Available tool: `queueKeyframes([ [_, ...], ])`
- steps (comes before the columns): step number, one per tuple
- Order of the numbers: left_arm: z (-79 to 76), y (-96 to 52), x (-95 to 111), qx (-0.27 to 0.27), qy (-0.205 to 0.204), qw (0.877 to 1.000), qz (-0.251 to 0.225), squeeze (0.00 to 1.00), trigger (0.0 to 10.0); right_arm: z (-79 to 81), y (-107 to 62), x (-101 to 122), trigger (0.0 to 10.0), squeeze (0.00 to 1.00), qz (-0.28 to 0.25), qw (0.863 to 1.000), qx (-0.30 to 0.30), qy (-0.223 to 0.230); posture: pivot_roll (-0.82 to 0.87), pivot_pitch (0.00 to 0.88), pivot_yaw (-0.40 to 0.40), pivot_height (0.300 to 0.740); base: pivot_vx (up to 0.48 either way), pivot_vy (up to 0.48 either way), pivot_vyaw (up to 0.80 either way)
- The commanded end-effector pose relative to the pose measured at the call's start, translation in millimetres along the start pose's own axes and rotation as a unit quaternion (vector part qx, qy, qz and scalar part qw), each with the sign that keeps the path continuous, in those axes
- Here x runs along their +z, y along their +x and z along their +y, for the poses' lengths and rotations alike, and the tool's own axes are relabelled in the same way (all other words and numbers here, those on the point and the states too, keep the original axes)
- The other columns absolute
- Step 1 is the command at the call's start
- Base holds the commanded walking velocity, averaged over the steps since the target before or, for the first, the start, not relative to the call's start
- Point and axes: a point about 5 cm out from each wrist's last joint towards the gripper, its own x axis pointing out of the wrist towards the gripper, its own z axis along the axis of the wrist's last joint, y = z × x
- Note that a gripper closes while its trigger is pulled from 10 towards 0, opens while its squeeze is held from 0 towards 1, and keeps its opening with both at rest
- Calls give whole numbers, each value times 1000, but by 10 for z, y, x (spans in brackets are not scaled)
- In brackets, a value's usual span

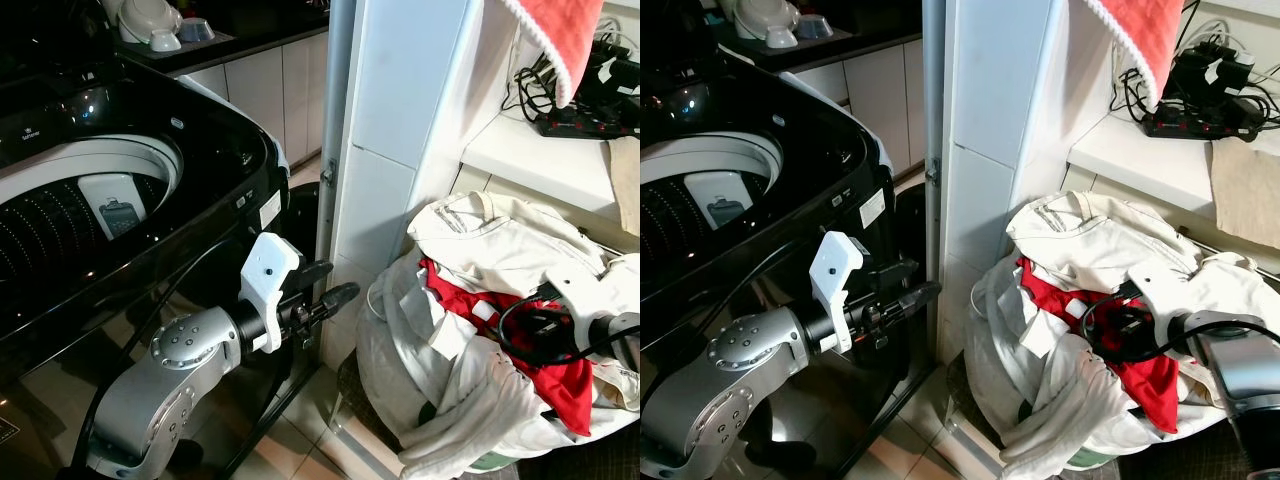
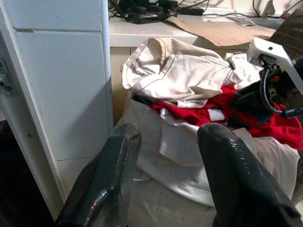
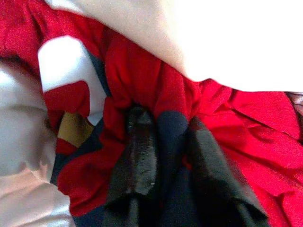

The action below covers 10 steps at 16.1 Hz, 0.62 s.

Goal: Clothes washing

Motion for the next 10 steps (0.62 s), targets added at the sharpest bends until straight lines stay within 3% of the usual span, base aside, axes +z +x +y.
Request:
queueKeyframes([
  [1,31,8,38,3,10,1000,-4,0,10000,-22,-64,84,0,0,-21,1000,5,4,-21,0,-18,740,0,0,0],
  [4,67,28,91,38,20,998,-56,0,10000,-35,-149,124,0,0,-35,999,18,8,-22,0,-20,740,0,0,0],
  [6,57,44,126,59,6,993,-105,0,10000,-49,-315,228,0,0,-66,997,37,12,-21,0,-24,740,0,0,0],
  [7,49,46,151,54,3,992,-116,0,10000,10,-500,388,0,0,-120,989,82,9,-24,0,-23,740,0,0,0],
  [8,72,51,220,68,24,989,-130,0,10000,82,-795,643,0,0,-205,970,134,6,-28,0,-22,740,0,0,0],
  [10,58,82,266,30,29,992,-123,0,10000,30,-1110,957,0,0,-306,941,145,16,-38,0,-15,740,0,0,0],
])
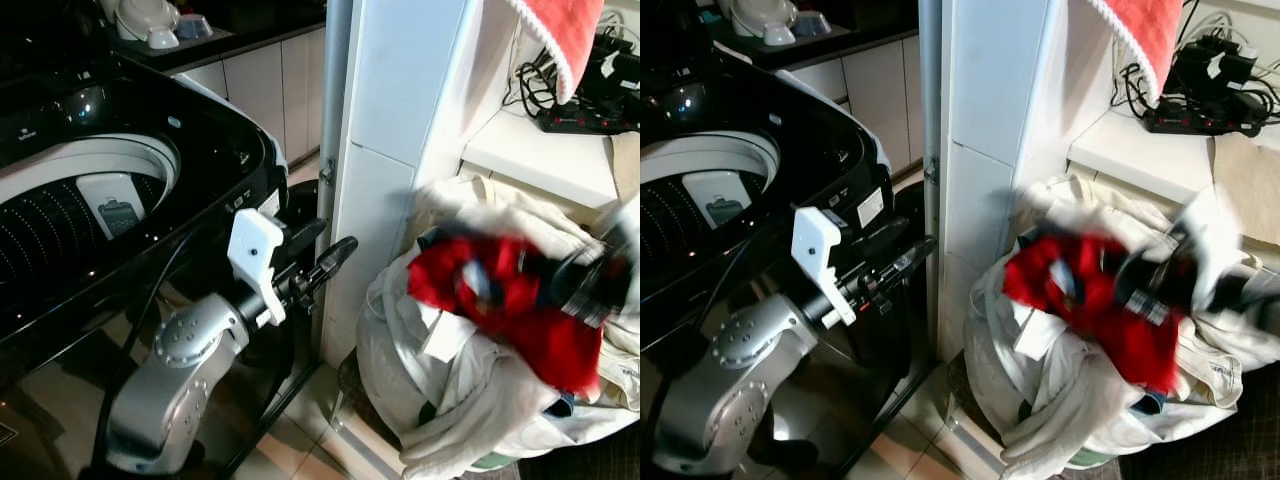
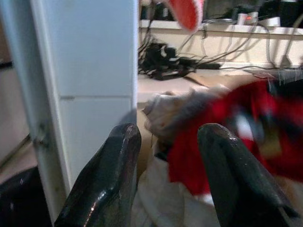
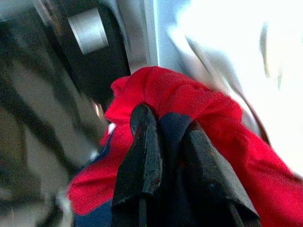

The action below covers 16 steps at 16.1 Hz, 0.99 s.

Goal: Clothes washing

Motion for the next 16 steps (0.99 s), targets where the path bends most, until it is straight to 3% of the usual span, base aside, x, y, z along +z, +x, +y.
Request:
queueKeyframes([
  [1,7,42,45,-18,8,1000,-8,0,10000,24,-118,328,0,0,-77,997,3,-17,-40,0,-15,740,0,0,0],
  [3,45,133,204,-21,22,999,-42,0,10000,65,-159,643,0,0,-163,986,26,-2,-47,0,-16,740,0,0,0],
  [5,18,321,501,-45,30,992,-111,0,10000,222,-26,864,0,0,-225,971,75,15,-43,0,-28,740,0,0,0],
  [6,-20,394,609,-65,20,989,-134,1000,10000,267,56,920,0,0,-239,966,91,25,-42,0,-32,740,0,0,0],
  [9,-100,545,768,-99,13,981,-168,1000,10000,363,244,929,0,0,-224,967,118,28,-35,0,-46,740,0,0,0],
  [12,-155,544,911,-115,-12,968,-222,1000,10000,422,306,911,0,0,-219,966,133,43,-36,0,-51,740,0,0,0],
  [14,-204,560,920,-137,-24,965,-222,1000,10000,470,330,895,0,0,-217,964,149,48,-34,0,-53,740,0,0,0],
  [15,-251,583,868,-153,-18,966,-205,808,10000,495,333,884,0,0,-217,962,156,47,-34,0,-53,740,0,0,0],
  [16,-275,625,814,-151,-9,969,-194,0,10000,521,328,883,0,0,-220,960,164,49,-34,0,-53,740,0,0,0],
])
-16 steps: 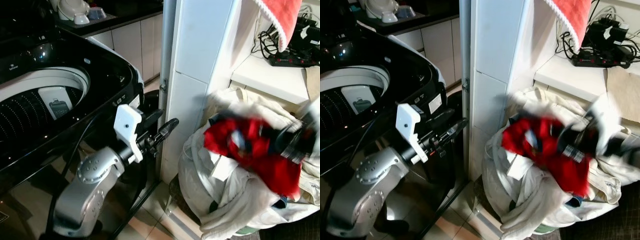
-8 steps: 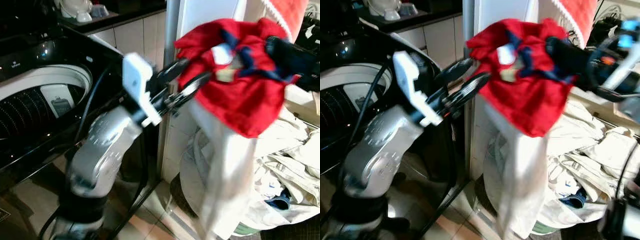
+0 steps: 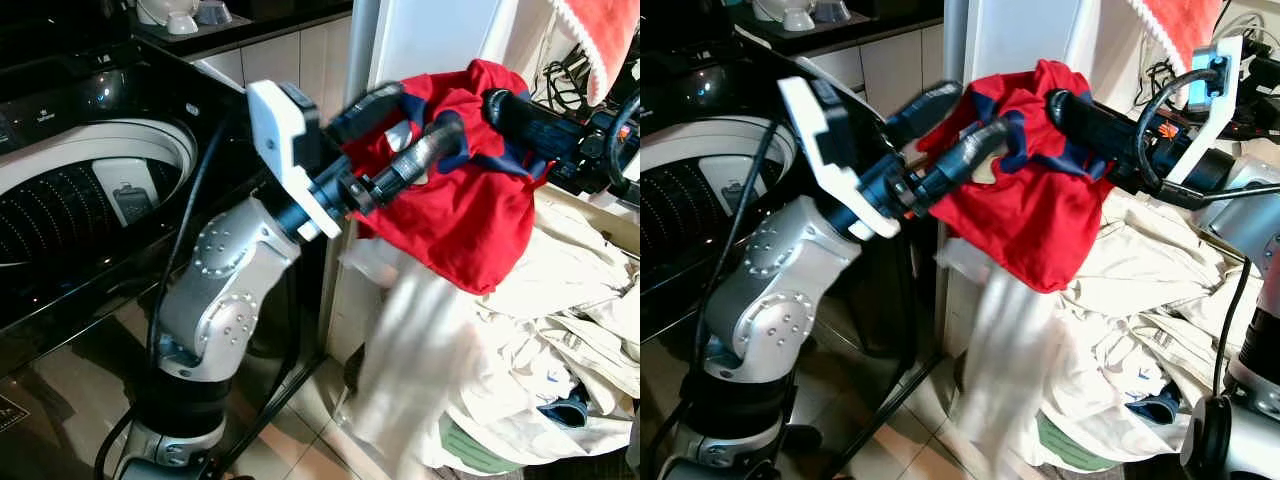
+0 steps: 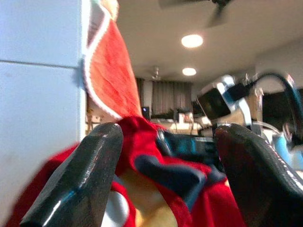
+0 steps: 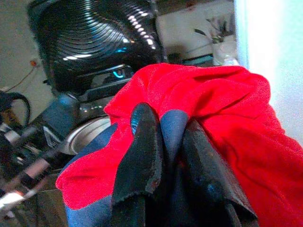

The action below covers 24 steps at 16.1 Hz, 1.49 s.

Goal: Clothes washing

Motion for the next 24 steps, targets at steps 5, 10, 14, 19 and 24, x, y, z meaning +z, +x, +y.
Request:
queueKeyframes([
  [5,-96,97,-269,-46,39,996,66,0,10000,154,16,75,0,0,-25,999,33,-5,-43,0,-31,740,0,0,0],
  [10,41,152,-438,10,118,987,109,0,10000,219,-6,98,0,0,-33,999,39,-8,-50,0,-21,740,0,0,0],
  [14,113,160,-373,33,112,990,76,0,4196,232,-18,105,0,0,-33,999,34,-10,-51,0,-20,740,0,0,0],
  [19,233,161,-346,85,114,988,66,0,0,234,-29,107,0,0,-32,999,26,-12,-53,0,-17,740,0,0,0],
  [24,226,162,-326,65,107,991,55,0,0,223,-63,104,0,0,-33,999,15,-13,-53,0,-13,740,0,0,0],
])
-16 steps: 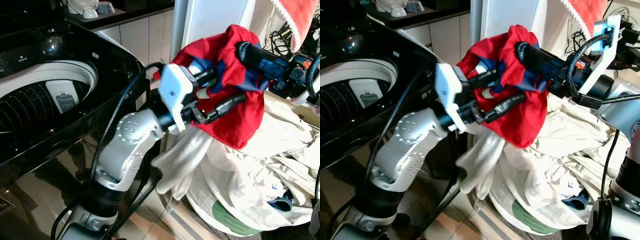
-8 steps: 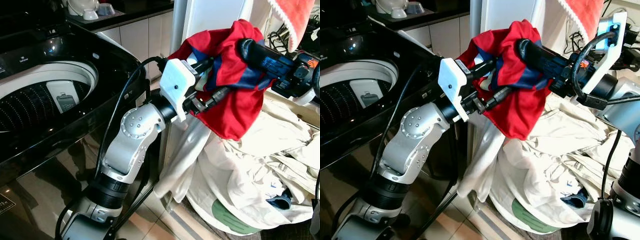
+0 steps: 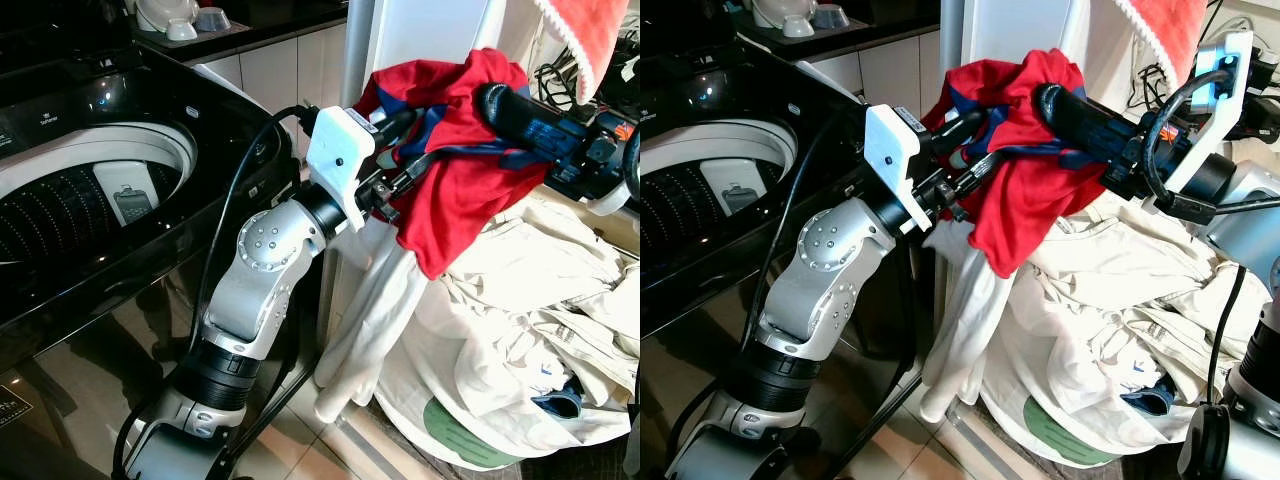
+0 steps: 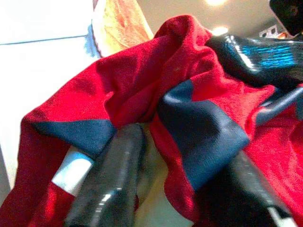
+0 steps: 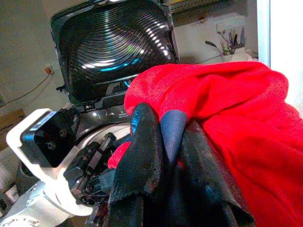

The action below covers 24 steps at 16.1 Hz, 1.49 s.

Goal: Clothes washing

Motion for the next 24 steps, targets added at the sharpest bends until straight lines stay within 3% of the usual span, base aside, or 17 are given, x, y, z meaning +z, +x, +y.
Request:
queueKeyframes([
  [1,47,11,24,5,-4,1000,-6,0,0,64,-52,104,0,0,-16,999,4,-27,-54,0,-12,740,0,0,0],
  [10,84,73,-93,-21,-14,1000,9,0,0,-43,-66,198,0,0,-37,998,-41,-33,-59,0,-12,740,0,0,0],
  [13,146,326,-71,-42,19,999,10,0,0,-115,-130,407,0,0,-66,993,-73,-64,-75,0,0,740,0,0,0],
  [16,139,696,111,-58,41,997,-19,0,0,-113,-244,649,0,0,-78,985,-102,-112,-80,0,3,740,0,0,0],
  [19,-24,1017,351,-92,19,994,-62,0,0,-98,-417,874,0,0,-77,972,-149,-164,-116,0,43,740,0,0,0],
  [21,-172,1103,326,-118,8,991,-63,0,0,-140,-527,867,0,0,-48,962,-196,-187,-128,0,57,740,0,0,0],
  [24,-400,1039,-30,-158,-18,987,-11,0,0,-299,-587,417,0,0,25,958,-244,-152,-141,0,78,740,0,0,0],
])
